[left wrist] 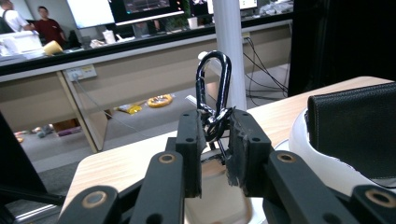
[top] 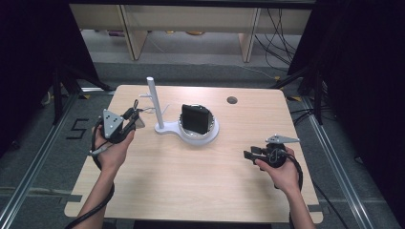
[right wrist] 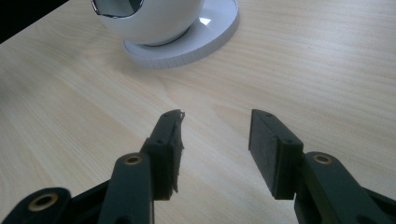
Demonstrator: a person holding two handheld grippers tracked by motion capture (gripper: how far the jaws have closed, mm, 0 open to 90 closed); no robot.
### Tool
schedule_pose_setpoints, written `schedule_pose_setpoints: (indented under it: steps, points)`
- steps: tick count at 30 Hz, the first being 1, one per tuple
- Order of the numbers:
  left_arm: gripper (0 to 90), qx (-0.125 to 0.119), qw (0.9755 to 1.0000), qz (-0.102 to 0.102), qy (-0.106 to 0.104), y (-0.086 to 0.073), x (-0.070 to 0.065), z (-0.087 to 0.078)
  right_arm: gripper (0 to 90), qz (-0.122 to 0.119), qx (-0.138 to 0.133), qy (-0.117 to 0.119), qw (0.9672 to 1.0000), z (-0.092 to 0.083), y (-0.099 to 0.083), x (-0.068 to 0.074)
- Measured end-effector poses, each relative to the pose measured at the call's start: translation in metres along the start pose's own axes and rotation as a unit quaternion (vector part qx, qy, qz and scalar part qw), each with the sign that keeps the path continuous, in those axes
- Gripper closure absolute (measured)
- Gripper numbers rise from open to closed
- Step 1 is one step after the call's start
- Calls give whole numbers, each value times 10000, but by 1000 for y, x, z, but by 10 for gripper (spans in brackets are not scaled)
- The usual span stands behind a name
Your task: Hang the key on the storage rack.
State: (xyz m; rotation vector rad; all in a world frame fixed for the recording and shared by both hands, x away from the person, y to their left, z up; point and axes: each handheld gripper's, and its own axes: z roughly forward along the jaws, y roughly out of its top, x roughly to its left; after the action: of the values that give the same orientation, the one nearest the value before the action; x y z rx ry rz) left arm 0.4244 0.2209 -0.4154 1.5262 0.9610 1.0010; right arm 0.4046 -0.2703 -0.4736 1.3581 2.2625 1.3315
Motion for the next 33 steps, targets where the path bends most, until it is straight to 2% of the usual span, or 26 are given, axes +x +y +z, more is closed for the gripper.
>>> schedule_pose_setpoints:
  steps: [4, 5, 11, 17, 22, 24, 26, 27, 28, 30, 31, 33]
  points:
    - [741, 101, 9999, -82, -72, 2, 6, 8, 552, 34, -8, 18, 10000, 0, 0, 1]
    - [742, 109, 9999, -65, -61, 3, 7, 8, 552, -105, -37, 5, 9999, 0, 0, -2]
    - [743, 41, 10000, -24, -41, 9, 8, 9, 552, -71, -5, 36, 10000, 2, -1, -2]
    - [742, 213, 9997, 9, -80, 12, 9, 18, 552, -72, -5, 61, 10000, 2, -1, -3]
    - [741, 294, 9993, 148, -183, 10, 6, 25, 552, -61, -37, 91, 9999, 2, -2, -3]
    - [741, 335, 9990, 195, -214, 9, 5, 27, 551, -71, 32, 48, 10000, 2, -2, -4]
    - [736, 423, 9983, 154, -364, 7, 5, 31, 545, -44, 79, 55, 9999, 3, -2, -3]
    - [705, 434, 9981, 106, -429, 6, 5, 32, 542, -38, 96, 50, 9999, 3, -3, -3]
    - [650, 475, 9980, 64, -419, 4, 4, 33, 541, 155, 170, 94, 9997, 2, -3, 0]
    - [543, 487, 9980, 74, -407, -2, 3, 32, 538, -61, 121, 32, 9999, 3, -4, -2]
    - [523, 505, 9979, 66, -392, -4, 3, 30, 538, -35, 86, 110, 9999, 4, -4, -3]
    - [493, 478, 9979, 36, -429, -12, 3, 24, 538, -18, 90, 43, 9999, 4, -5, -3]
